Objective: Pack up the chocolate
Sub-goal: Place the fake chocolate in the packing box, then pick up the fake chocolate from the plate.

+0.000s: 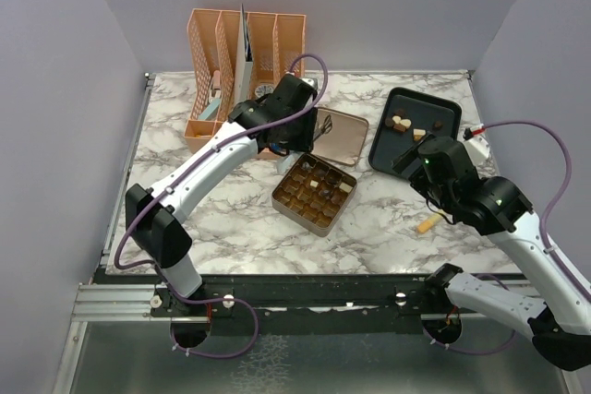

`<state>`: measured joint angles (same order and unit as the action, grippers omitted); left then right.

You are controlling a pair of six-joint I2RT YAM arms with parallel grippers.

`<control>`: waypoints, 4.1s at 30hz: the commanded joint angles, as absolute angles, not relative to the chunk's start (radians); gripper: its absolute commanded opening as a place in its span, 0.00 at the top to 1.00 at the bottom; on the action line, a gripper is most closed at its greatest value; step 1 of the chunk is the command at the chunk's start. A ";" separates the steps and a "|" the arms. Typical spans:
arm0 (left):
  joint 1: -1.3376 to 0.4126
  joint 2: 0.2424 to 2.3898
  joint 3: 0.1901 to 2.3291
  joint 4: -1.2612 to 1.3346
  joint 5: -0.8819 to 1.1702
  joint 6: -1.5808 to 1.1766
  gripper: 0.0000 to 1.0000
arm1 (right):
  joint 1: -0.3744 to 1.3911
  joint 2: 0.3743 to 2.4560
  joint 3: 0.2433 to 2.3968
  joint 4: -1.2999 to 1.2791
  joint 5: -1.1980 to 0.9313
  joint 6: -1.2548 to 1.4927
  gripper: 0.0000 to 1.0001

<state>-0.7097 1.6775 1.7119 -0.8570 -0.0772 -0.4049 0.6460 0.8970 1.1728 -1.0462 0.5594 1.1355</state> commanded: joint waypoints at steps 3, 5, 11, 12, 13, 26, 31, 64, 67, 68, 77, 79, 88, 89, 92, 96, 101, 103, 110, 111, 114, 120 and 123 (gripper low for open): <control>-0.710 1.582 1.683 -0.943 -0.007 -0.477 0.68 | 0.643 0.884 1.153 -1.082 0.578 1.153 0.05; -0.710 1.566 1.668 -0.955 -0.002 -0.484 0.68 | 0.643 0.879 1.141 -1.105 0.561 1.166 0.06; -0.710 1.516 1.647 -1.017 -0.001 -0.522 0.68 | 0.643 0.889 1.119 -1.198 0.543 1.297 0.07; -0.710 1.504 1.639 -1.028 -0.001 -0.528 0.68 | 0.643 0.893 1.116 -1.217 0.543 1.317 0.07; -0.710 1.491 1.630 -1.037 -0.002 -0.532 0.68 | 0.643 0.895 1.115 -1.233 0.544 1.330 0.07; -0.708 1.398 1.478 -1.060 -0.030 -0.542 0.68 | 0.643 0.980 1.168 -1.300 0.500 1.346 0.08; -0.708 1.406 1.469 -1.052 -0.022 -0.541 0.68 | 0.643 0.999 1.206 -1.310 0.507 1.345 0.08; -0.708 1.470 1.426 -1.010 -0.078 -0.495 0.47 | 0.643 0.923 1.278 -1.347 0.550 1.342 0.08; -0.708 1.468 1.453 -1.007 -0.080 -0.503 0.47 | 0.643 0.908 1.285 -1.345 0.551 1.316 0.08; -0.708 1.468 1.463 -1.003 -0.080 -0.504 0.48 | 0.643 0.907 1.289 -1.349 0.550 1.305 0.08; -0.709 1.445 1.484 -0.917 -0.073 -0.489 0.52 | 0.643 0.898 1.295 -1.350 0.507 1.171 0.08; -0.708 1.431 1.461 -0.864 -0.076 -0.480 0.53 | 0.643 0.894 1.292 -1.335 0.513 1.131 0.08; -0.747 1.452 1.336 -0.521 -0.070 -0.391 0.55 | 0.643 0.784 1.137 -1.094 0.504 1.008 0.07; -0.761 1.469 1.335 -0.492 -0.083 -0.366 0.55 | 0.643 0.769 1.125 -1.061 0.510 0.990 0.07; -0.804 1.515 1.326 -0.386 -0.115 -0.299 0.55 | 0.643 0.721 1.101 -0.999 0.526 0.948 0.06; -0.828 1.601 1.384 -0.322 -0.101 -0.273 0.55 | 0.643 0.658 1.095 -0.972 0.535 0.892 0.05; -0.871 1.691 1.454 -0.250 -0.098 -0.214 0.55 | 0.643 0.603 1.126 -1.007 0.568 0.882 0.05; -0.882 1.732 1.494 -0.237 -0.099 -0.197 0.55 | 0.643 0.579 1.132 -1.013 0.566 0.877 0.05; -0.933 1.876 1.591 -0.173 -0.072 -0.183 0.54 | 0.643 0.509 1.132 -1.019 0.554 0.898 0.05; -0.943 1.894 1.597 -0.156 -0.062 -0.178 0.53 | 0.643 0.502 1.133 -1.020 0.553 0.900 0.05; -0.975 1.948 1.602 -0.083 -0.031 -0.144 0.52 | 0.643 0.486 1.141 -1.020 0.562 0.893 0.05; -1.012 2.077 1.660 -0.042 -0.002 -0.066 0.52 | 0.643 0.480 1.160 -1.004 0.563 0.881 0.05; -1.012 2.126 1.696 -0.042 0.025 -0.041 0.52 | 0.643 0.482 1.168 -0.988 0.549 0.874 0.05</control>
<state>-1.0107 2.0792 1.6249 -0.1093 -0.0238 -0.1047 0.6460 0.4908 1.1419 -1.0172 0.5381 0.8955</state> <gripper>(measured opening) 0.485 0.945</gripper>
